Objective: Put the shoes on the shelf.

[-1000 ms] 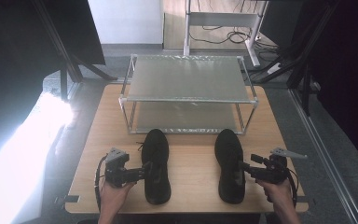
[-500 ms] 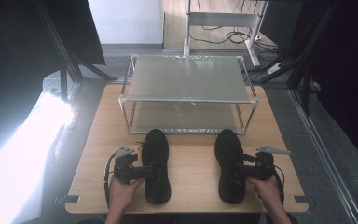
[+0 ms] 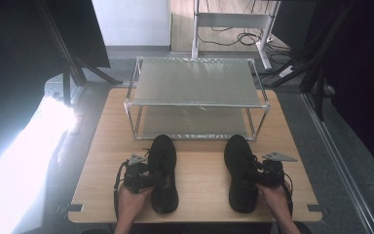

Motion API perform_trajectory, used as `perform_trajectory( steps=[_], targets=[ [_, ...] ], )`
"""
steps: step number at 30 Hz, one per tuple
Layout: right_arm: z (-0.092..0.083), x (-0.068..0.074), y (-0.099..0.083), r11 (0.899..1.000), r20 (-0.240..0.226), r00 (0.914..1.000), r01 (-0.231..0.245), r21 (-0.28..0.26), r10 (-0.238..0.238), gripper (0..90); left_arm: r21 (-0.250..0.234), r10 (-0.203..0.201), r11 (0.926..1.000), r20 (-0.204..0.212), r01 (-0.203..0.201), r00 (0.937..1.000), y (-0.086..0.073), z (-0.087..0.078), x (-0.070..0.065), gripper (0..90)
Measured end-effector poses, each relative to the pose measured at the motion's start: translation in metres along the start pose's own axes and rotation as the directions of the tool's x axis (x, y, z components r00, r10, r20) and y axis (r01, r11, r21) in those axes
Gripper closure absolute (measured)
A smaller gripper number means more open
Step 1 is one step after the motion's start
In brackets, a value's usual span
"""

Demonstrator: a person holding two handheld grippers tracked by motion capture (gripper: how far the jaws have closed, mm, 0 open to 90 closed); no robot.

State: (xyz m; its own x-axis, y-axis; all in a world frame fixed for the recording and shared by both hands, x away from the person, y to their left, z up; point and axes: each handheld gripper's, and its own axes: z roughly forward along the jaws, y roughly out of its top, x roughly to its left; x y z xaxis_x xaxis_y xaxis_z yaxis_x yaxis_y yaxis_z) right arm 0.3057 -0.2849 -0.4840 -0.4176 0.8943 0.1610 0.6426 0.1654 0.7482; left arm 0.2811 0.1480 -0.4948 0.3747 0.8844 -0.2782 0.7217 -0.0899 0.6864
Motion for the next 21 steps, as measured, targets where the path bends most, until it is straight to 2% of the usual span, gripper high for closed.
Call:
perform_trajectory(
  steps=[1, 3, 4, 8, 9, 10, 11, 15, 18, 20, 21],
  targets=[
    [-0.001, 0.000, 0.000, 1.000, 0.024, 0.9997, 0.002, 0.001, -0.002, 57.8, -0.003, -0.004, 1.0000, 0.002, 0.004, 1.0000, -0.001, 0.000, 0.000, 35.6],
    [-0.002, 0.000, 0.000, 1.000, 0.030, 0.9995, 0.000, 0.000, 0.000, 60.2, 0.000, 0.006, 1.0000, -0.017, -0.006, 0.9998, -0.001, 0.000, -0.001, 37.4],
    [-0.003, 0.001, 0.000, 1.000, 0.044, 0.9990, -0.002, -0.003, 0.002, 64.7, 0.003, 0.012, 0.9999, -0.027, -0.012, 0.9995, -0.001, -0.001, -0.001, 42.1],
    [-0.004, -0.001, -0.001, 1.000, 0.046, 0.9986, -0.026, -0.009, 0.026, 67.2, 0.015, 0.024, 0.9996, -0.035, -0.024, 0.9991, 0.000, -0.005, 0.000, 48.7],
    [-0.005, -0.001, -0.001, 0.999, 0.043, 0.9984, -0.037, -0.012, 0.038, 68.0, 0.014, 0.032, 0.9994, -0.048, -0.031, 0.9983, 0.000, -0.007, -0.001, 52.1],
    [-0.007, -0.005, -0.002, 0.997, 0.026, 0.9971, -0.071, -0.023, 0.071, 69.8, 0.020, 0.047, 0.9987, -0.071, -0.046, 0.9964, -0.001, -0.009, -0.001, 64.4],
    [-0.007, -0.005, -0.002, 0.997, 0.026, 0.9971, -0.071, -0.023, 0.071, 69.8, 0.025, 0.058, 0.9981, -0.086, -0.056, 0.9946, -0.001, -0.011, 0.000, 64.4],
    [-0.010, -0.012, -0.005, 0.990, -0.014, 0.9906, -0.136, -0.041, 0.136, 70.9, 0.012, 0.021, 0.9997, -0.088, -0.020, 0.9959, -0.003, -0.016, 0.006, 75.0],
    [-0.011, -0.016, -0.006, 0.983, -0.039, 0.9834, -0.179, -0.051, 0.177, 71.9, -0.015, -0.029, 0.9995, -0.066, 0.028, 0.9974, -0.005, -0.018, 0.012, 78.0],
    [-0.012, -0.022, -0.008, 0.970, -0.085, 0.9695, -0.235, -0.060, 0.230, 72.5, -0.029, -0.060, 0.9979, -0.044, 0.059, 0.9972, -0.007, -0.019, 0.016, 79.0],
    [-0.012, -0.022, -0.008, 0.970, -0.085, 0.9695, -0.235, -0.060, 0.230, 72.5, -0.036, -0.075, 0.9966, -0.031, 0.073, 0.9967, -0.008, -0.020, 0.018, 79.0]
  ],
)
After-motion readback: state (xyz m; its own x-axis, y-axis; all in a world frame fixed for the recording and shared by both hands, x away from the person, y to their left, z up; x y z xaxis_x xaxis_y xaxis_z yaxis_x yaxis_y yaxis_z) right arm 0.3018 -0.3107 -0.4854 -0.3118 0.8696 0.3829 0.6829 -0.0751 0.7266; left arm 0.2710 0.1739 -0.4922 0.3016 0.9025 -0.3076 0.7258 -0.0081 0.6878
